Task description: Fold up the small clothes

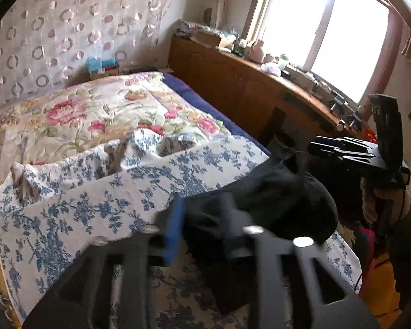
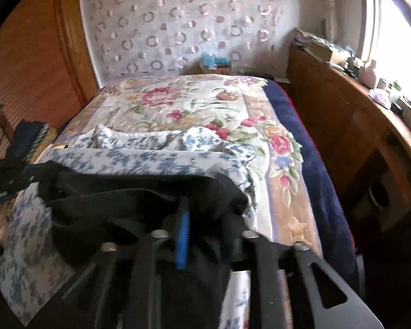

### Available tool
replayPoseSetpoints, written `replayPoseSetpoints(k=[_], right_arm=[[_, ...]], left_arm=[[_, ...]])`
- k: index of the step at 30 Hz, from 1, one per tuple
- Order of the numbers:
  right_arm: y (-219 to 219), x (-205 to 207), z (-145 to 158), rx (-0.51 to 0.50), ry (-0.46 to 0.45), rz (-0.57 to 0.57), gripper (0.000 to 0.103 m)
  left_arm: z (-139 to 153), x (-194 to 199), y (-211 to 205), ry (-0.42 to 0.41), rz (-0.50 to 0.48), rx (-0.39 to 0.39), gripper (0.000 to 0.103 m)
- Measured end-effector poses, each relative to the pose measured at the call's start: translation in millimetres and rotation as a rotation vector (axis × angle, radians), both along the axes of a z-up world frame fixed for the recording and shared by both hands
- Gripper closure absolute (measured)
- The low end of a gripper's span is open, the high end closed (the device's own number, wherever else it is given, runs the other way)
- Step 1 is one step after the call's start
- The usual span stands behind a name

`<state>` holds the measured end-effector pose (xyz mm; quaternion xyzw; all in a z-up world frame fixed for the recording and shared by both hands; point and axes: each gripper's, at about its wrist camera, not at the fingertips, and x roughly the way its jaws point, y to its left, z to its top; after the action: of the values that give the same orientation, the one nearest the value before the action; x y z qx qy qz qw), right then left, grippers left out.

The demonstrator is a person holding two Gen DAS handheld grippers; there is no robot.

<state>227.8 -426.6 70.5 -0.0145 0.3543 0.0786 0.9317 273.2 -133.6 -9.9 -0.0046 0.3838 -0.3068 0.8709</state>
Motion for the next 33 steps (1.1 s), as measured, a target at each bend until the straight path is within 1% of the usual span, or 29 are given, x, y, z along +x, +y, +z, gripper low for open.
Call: replayPoseSetpoints(k=[1,2,3,6,9,11,12,13,15,16,18,20,22,23,25,27,29,30,31,32,33], right_arm=[[-5.4,0.4,3.3,0.006,-0.017,-0.005,0.059],[-9.5,-3.4,5.4,0.01,-0.032,-0.011,0.057],[-11.8,-7.3,6.4,0.009,-0.042,-0.017,0.055],[-5.9,-23.2,-2.2,0.028,-0.053,0.019,0.055],[-4.4,-22.2,-25.0,0.038,-0.007,0.063,0.055],[-3.5,-19.4,-36.4,0.05,0.026,0.062,0.053],[-4.5,-19.2,-40.2,0.065,0.037,0.06,0.048],[-6.3,-16.2,-43.3,0.076,0.044,0.054,0.04],[-8.2,-15.1,-47.9,0.086,0.047,0.037,0.033],[-10.7,-14.1,-49.8,0.089,0.054,0.033,0.03],[-11.9,-9.9,-56.2,0.099,0.085,0.018,0.028],[-11.8,-4.6,-64.2,0.131,0.123,0.025,0.028],[-10.0,5.3,-68.9,0.157,0.149,0.037,0.028],[-11.2,7.9,-70.4,0.178,0.152,0.05,0.028],[-18.0,14.9,-69.5,0.21,0.161,0.057,0.028],[-21.0,14.4,-68.2,0.206,0.158,0.066,0.029],[-23.6,13.4,-68.5,0.219,0.155,0.081,0.036],[-24.2,12.2,-69.6,0.224,0.155,0.092,0.043],[-23.6,11.9,-70.9,0.231,0.153,0.107,0.054],[-21.2,11.8,-73.3,0.238,0.153,0.122,0.057],[-21.0,11.8,-77.4,0.233,0.151,0.124,0.059]], left_arm=[[1.7,-1.9,3.0,-0.007,-0.002,-0.008,0.06],[2.3,-4.8,6.1,-0.011,-0.011,-0.015,0.054],[2.1,-6.6,7.8,-0.013,-0.019,-0.021,0.051],[-9.0,-12.5,7.6,0.012,-0.053,-0.008,0.05],[-26.7,-10.5,-0.7,0.043,-0.05,0.04,0.05],[-38.5,-3.9,-7.7,0.075,-0.045,0.057,0.05],[-42.5,-0.4,-11.4,0.078,-0.047,0.059,0.05],[-44.6,1.5,-13.7,0.077,-0.045,0.068,0.05],[-50.3,8.3,-21.3,0.085,-0.047,0.088,0.05],[-51.5,9.9,-22.9,0.091,-0.05,0.09,0.05],[-57.1,16.5,-26.5,0.107,-0.049,0.1,0.05],[-66.1,22.1,-29.0,0.136,-0.04,0.115,0.05],[-72.9,25.5,-29.8,0.167,-0.038,0.108,0.05],[-75.0,25.5,-29.5,0.164,-0.036,0.1,0.05],[-75.4,22.8,-32.6,0.146,-0.04,0.113,0.05],[-75.2,20.9,-35.1,0.135,-0.033,0.121,0.05],[-75.9,19.8,-36.7,0.125,-0.035,0.11,0.05],[-76.4,21.5,-37.2,0.124,-0.039,0.101,0.05],[-76.2,21.8,-37.5,0.124,-0.04,0.094,0.054],[-76.4,22.2,-38.2,0.127,-0.048,0.085,0.061],[-76.4,23.4,-38.6,0.13,-0.053,0.078,0.065]])
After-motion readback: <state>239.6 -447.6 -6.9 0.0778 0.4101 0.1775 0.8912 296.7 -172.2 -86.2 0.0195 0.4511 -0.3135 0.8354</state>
